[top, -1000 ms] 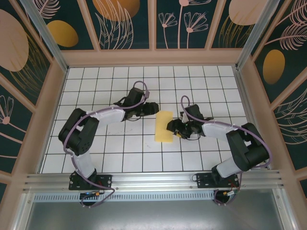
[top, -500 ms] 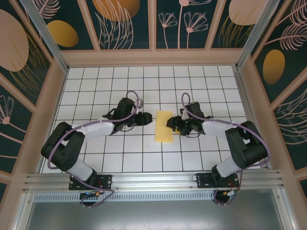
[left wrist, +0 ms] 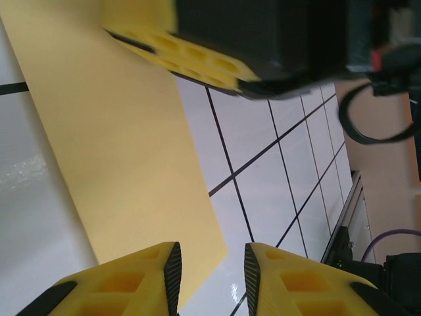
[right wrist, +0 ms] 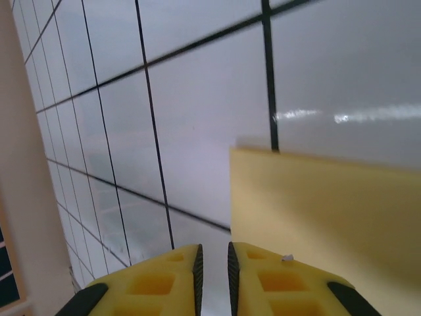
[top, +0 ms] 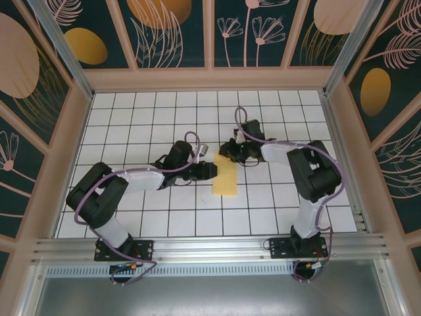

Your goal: Fold a paper plane with a square sheet of paper (fold left side to right side)

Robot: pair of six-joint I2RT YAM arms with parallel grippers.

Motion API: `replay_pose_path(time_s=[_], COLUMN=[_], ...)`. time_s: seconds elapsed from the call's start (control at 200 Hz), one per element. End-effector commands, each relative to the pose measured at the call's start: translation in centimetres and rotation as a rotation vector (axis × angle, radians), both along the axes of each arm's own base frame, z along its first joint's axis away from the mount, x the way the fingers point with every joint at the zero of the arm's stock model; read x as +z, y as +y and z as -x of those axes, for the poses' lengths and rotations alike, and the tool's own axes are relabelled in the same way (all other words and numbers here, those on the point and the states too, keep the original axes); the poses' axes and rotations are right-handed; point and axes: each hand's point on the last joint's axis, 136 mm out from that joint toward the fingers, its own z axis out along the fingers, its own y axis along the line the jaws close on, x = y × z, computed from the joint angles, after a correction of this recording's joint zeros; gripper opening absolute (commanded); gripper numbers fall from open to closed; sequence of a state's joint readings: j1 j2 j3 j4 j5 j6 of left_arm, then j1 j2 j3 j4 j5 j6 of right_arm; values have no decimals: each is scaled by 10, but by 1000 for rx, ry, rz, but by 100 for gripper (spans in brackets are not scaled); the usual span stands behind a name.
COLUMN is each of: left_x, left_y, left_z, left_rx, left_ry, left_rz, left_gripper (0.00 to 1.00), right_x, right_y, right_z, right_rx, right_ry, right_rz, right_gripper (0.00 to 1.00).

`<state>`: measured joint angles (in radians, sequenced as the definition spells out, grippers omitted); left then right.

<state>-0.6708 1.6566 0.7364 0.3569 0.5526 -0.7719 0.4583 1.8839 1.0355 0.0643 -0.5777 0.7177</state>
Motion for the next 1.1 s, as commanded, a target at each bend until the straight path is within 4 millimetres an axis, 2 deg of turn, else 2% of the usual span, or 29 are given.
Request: replay_pose_path(time_s=[0.0,0.175,0.485,0.52,0.701,0.921,1.096], left_x=[9,7,6,-4,-23,-33,-48], left_y=[-5,-4,-22,-24,-29,-34,-28], left_z=[-4,-1,3,4,9,16,22], left_rx=[2,-3,-72,-78,-96,-127,-142], left_ry=[-26,-27,-35,-17,7,23,37], left_rz=[36,33,37,21,-13,-35,-94], left_gripper=[34,34,34,34,34,34,35], right_x=[0,-19,-62,-64,-70,-75,-77], right_y=[21,30,13,13,10,10,10], right_z=[-6,-6,10,11,14,15,16], right_rx=[52,77,62,62,61,64,66], right_ry=[4,42,142,148,161,168,171], right_rz=[-19,7,131,138,169,188,197], right_gripper=[21,21,20,20,20,20,20])
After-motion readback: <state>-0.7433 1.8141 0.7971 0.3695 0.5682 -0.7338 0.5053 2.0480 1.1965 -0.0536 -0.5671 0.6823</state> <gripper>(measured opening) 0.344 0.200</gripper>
